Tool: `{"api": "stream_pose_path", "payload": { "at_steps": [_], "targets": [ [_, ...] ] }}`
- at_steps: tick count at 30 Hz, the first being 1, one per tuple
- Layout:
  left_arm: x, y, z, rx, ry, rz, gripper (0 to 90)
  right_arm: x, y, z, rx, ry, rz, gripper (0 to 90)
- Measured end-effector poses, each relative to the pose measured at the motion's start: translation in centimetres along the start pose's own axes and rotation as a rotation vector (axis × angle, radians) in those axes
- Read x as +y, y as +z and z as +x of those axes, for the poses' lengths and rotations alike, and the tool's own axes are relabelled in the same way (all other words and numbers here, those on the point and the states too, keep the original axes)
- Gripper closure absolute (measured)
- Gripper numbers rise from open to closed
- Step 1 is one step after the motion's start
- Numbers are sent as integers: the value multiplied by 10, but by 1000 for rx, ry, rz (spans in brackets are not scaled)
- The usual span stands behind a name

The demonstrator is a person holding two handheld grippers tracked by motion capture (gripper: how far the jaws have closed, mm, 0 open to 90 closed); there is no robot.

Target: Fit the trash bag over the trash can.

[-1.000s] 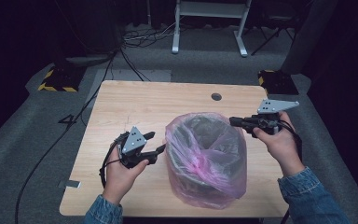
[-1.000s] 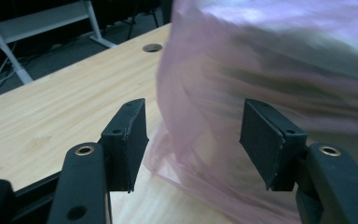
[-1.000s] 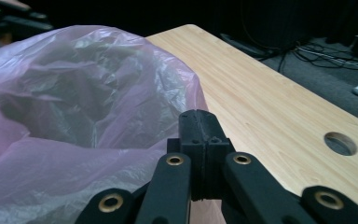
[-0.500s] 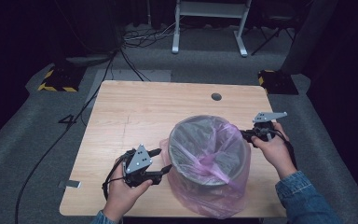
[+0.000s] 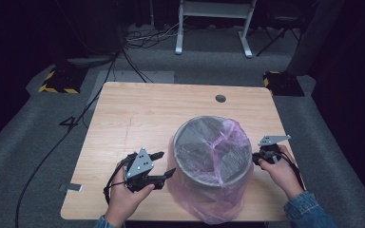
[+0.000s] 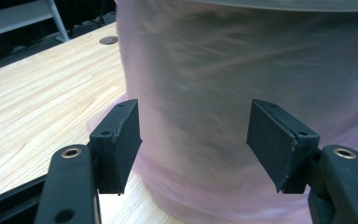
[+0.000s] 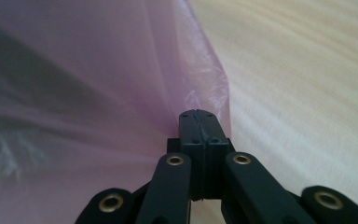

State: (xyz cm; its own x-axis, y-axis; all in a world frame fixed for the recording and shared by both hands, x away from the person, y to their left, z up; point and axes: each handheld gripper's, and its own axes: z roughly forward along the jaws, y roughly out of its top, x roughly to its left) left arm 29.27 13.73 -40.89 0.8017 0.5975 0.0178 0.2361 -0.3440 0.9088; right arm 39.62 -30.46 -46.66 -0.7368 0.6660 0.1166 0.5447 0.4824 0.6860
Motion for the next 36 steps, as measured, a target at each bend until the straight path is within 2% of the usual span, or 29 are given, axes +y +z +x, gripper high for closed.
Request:
{"api": "stream_pose_path", "payload": {
  "at_steps": [3, 6, 10, 12, 14, 17, 21, 22, 24, 25, 26, 28, 29, 32, 34, 36],
  "targets": [
    [-1, -3, -3, -17, 8, -4, 327, -9, -7, 7, 1, -15, 9, 900],
    [-2, -5, -8, -48, 13, -6, 296, -17, -19, 15, -1, -34, -5, 900],
    [-4, -2, -16, -70, 13, -1, 268, -28, -39, 21, 9, -21, -38, 898],
    [-3, 2, -19, -79, 14, 2, 248, -34, -48, 25, 20, -13, -38, 900],
    [-2, 6, -22, -92, 23, 8, 244, -37, -52, 30, 41, -18, -29, 900],
    [-1, 12, -27, -101, 25, 8, 234, -41, -52, 44, 75, -53, -9, 900],
    [1, 16, -26, -87, 13, 5, 236, -45, -45, 62, 130, -91, 10, 900],
    [2, 17, -26, -80, 11, 5, 256, -45, -44, 65, 139, -100, 11, 900],
    [3, 17, -23, -80, 12, -9, 438, -45, -42, 71, 145, -112, 4, 900],
    [4, 17, -21, -85, 15, -15, 520, -44, -42, 72, 137, -117, -4, 858],
    [4, 17, -19, -91, 15, -18, 631, -43, -43, 72, 124, -115, -21, 806],
    [5, 17, -15, -89, 5, -17, 833, -41, -50, 70, 79, -115, -83, 632],
    [4, 17, -14, -76, -4, -15, 893, -41, -53, 69, 61, -112, -107, 562],
    [-1, 21, -5, -20, -15, 27, 900, -41, -70, 65, 7, -102, -190, 426],
    [-7, 25, 2, -5, -40, 42, 900, -42, -81, 66, -22, -98, -250, 363],
    [-13, 28, 6, 10, -58, 61, 900, -43, -88, 70, -6, -91, -297, 326]
  ]
}}
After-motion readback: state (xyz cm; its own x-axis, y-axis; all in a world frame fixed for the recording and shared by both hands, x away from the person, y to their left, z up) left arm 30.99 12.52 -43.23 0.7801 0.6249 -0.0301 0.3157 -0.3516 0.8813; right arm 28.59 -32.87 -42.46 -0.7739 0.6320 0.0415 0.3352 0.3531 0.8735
